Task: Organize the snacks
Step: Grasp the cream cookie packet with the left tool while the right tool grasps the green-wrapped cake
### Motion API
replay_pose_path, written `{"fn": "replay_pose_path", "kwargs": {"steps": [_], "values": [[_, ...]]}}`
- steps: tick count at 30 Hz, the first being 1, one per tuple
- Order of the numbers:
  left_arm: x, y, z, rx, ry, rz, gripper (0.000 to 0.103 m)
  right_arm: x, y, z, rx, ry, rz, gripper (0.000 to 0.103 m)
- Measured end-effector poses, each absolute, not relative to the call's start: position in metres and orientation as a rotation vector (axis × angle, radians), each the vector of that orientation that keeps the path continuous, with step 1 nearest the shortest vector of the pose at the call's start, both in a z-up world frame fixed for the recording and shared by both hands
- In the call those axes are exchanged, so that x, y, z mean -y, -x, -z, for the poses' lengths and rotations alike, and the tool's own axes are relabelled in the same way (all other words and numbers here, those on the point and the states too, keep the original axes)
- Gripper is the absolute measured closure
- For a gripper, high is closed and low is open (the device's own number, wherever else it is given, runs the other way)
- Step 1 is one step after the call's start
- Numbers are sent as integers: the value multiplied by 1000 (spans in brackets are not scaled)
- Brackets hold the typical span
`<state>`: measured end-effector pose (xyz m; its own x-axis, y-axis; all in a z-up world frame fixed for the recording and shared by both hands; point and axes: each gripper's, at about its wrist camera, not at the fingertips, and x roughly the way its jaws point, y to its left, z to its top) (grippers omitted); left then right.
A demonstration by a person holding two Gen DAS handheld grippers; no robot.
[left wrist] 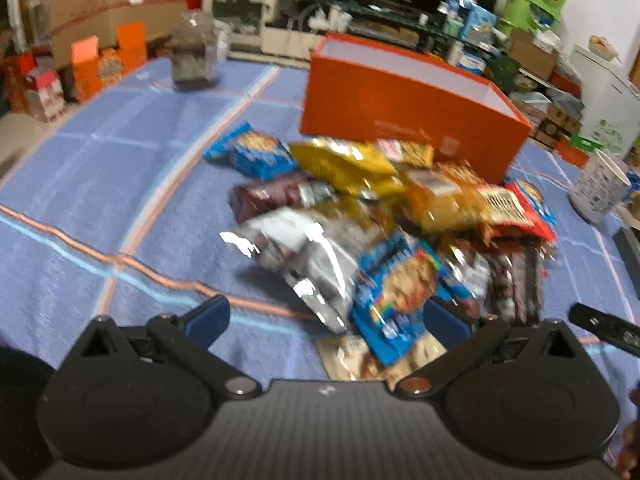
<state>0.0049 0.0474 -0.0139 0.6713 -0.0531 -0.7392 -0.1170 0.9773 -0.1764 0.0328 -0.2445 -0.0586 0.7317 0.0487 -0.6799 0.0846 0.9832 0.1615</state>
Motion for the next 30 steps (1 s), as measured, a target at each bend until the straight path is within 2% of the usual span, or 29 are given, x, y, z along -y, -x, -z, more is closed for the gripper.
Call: {"fn": "replay_pose_path", "kwargs": {"steps": [9,16,20,25,30], "values": [[-26,-1,23,-848,163,33,1,250,-44,79,-814,-190,59,6],[-34,0,18,-837,186,7,1,239,-33,95,-720,-30,75,6],[-37,0,17,-837,199,2,1,248,-38,87,-769,-75,80,6],[-40,-1,16,-831,207,-4,1,255,-41,69,-721,-237,59,7],[-32,-1,17,-829,173,13,1,225,-42,58,-682,-164,-52,6]]}}
